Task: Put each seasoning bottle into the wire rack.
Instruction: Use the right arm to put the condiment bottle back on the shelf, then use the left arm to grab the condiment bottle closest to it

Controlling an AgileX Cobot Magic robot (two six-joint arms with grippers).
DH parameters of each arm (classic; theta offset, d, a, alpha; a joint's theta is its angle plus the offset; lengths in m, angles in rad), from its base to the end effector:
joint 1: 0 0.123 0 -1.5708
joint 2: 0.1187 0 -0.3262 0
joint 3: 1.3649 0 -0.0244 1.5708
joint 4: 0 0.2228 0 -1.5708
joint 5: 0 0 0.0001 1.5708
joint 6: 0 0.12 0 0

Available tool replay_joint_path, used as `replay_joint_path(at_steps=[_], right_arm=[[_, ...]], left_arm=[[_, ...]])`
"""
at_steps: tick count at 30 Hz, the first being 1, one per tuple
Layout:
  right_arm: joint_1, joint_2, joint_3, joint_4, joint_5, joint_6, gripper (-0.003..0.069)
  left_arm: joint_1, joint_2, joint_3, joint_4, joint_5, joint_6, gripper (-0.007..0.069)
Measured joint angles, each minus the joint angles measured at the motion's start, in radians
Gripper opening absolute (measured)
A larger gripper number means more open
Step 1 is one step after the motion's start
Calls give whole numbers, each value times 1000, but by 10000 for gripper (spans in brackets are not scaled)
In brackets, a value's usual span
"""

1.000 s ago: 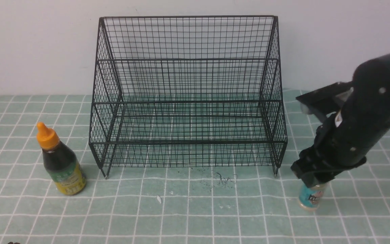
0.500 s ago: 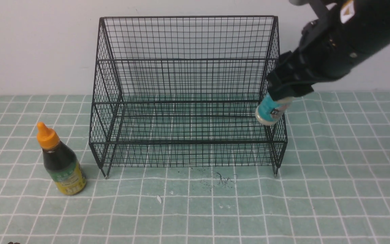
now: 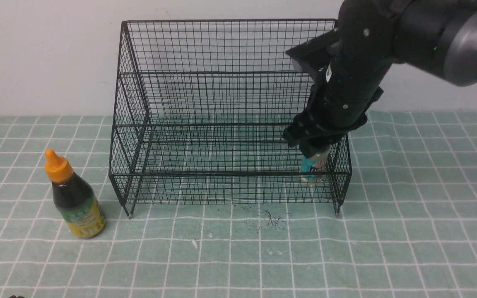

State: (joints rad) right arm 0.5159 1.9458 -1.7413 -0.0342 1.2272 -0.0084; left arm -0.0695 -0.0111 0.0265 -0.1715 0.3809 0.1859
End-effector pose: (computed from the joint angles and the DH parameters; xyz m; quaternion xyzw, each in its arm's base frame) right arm 0.3547 0.1967 0.2915 -0.2612 0.9585 0.0122 0.1135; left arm 0.0098 -0.0083 0.1624 0.0574 0.8038 -0.0383 0.5909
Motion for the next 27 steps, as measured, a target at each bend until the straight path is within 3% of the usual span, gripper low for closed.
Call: replay_joint_path(at_steps=[6, 9, 12, 16, 20, 27], right_arm=[[1, 46, 0, 23, 0, 0, 344], [2, 48, -1, 23, -1, 0, 402], [2, 43, -2, 6, -1, 8, 504], [2, 2, -2, 12, 5, 19, 532], [2, -106, -1, 12, 7, 23, 459], [2, -517, 9, -6, 19, 88, 83]], left_arm=[[0, 0, 0, 0, 0, 0, -6], [0, 0, 0, 0, 0, 0, -6], [0, 0, 0, 0, 0, 0, -6], [0, 0, 0, 0, 0, 0, -6], [0, 0, 0, 0, 0, 0, -6], [0, 0, 0, 0, 0, 0, -6]])
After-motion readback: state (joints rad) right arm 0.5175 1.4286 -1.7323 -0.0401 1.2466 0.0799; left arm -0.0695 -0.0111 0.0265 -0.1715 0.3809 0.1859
